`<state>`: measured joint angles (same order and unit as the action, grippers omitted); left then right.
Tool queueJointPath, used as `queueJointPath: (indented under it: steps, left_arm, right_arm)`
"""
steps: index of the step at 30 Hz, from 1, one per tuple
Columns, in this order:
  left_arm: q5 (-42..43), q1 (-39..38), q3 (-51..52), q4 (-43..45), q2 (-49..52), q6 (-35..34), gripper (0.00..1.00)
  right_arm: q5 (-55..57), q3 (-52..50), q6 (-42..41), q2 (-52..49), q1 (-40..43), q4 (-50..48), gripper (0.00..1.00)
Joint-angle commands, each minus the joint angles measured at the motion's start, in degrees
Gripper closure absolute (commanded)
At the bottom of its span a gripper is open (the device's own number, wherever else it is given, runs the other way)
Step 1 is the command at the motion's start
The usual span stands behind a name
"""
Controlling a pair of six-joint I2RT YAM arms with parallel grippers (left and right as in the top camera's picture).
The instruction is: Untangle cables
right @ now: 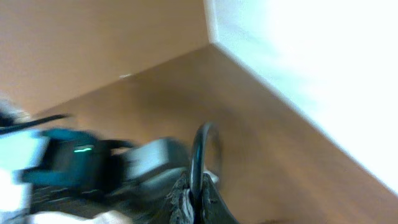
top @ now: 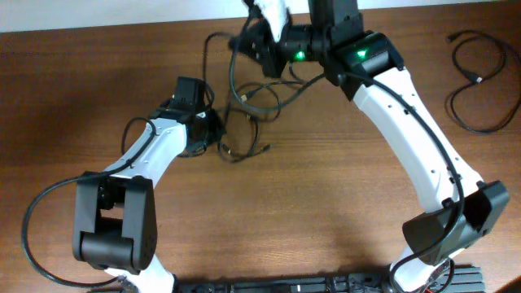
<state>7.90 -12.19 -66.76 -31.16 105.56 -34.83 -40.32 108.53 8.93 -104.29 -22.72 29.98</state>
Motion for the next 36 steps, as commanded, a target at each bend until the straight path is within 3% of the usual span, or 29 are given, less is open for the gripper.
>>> queueJointPath:
  steps: [1,3,8,9,11,12,14,16,18,20,24,27,29,33,36]
  left_arm:
    - [-2.14,5.07,-0.07,-7.37,-2.01,7.8,1.0]
    - [-5.86,10.36,-0.07,-11.82,-2.84,7.76,0.98]
    - [-5.75,15.76,-0.04,-12.48,-2.82,7.74,0.59]
    - [-5.46,15.72,-0.04,-13.14,-2.82,7.74,0.62]
    - [-5.33,15.67,-0.11,-13.73,-2.84,9.79,0.92]
    - [-5.31,15.67,-0.13,-13.79,-2.84,9.94,0.99]
    - [-5.29,15.67,-0.15,-13.7,-2.84,9.92,1.0]
    - [-5.09,15.61,-0.33,-13.81,-3.04,10.1,1.0]
    - [-4.07,15.63,-4.79,-16.63,-5.7,11.96,1.0]
    - [-4.09,15.61,-9.66,-17.99,-9.31,12.68,1.0]
    - [-3.39,15.61,-11.89,-18.49,-16.37,12.63,1.0]
    - [-0.17,15.61,-11.89,-18.45,-18.01,12.7,1.0]
    - [3.43,15.63,-11.89,-18.4,-18.27,20.96,1.0]
    - [3.5,15.63,-11.89,-18.23,-18.29,21.27,1.0]
    - [3.45,15.63,-11.89,-15.85,-18.29,19.71,1.0]
  right_arm:
    - [32.65,3.28,-0.28,5.05,6.69,-4.28,0.96]
    - [45.11,6.97,-2.38,9.79,12.55,-3.43,0.96]
    - [43.65,7.3,-2.38,18.84,20.55,3.1,0.96]
    - [40.41,7.3,-2.38,18.86,20.5,5.92,0.95]
    - [29.77,7.23,-2.4,17.66,20.5,12.44,0.86]
    - [26.36,7.23,-2.4,16.92,20.5,14.1,0.84]
    - [13.38,7.15,-2.4,13.49,20.39,21.07,0.78]
    - [8.81,7.15,-2.4,10.14,19.28,25.9,0.71]
    - [6.03,7.15,-2.38,4.26,15.3,31.95,0.39]
    - [5.97,7.15,-2.4,-2.05,9.92,34.29,0.3]
    - [3.91,7.15,-2.36,-13.16,0.09,34.34,0.29]
    - [3.58,7.15,-3.85,-20.48,-4.5,33.2,0.21]
    - [-2.84,7.15,-9.77,-21.79,-5.14,29.57,0.12]
    - [-7.08,7.15,-9.86,-21.81,-5.95,24.9,0.17]
    - [-6.71,4.5,-4.44,-21.84,-10.34,26.75,0.2]
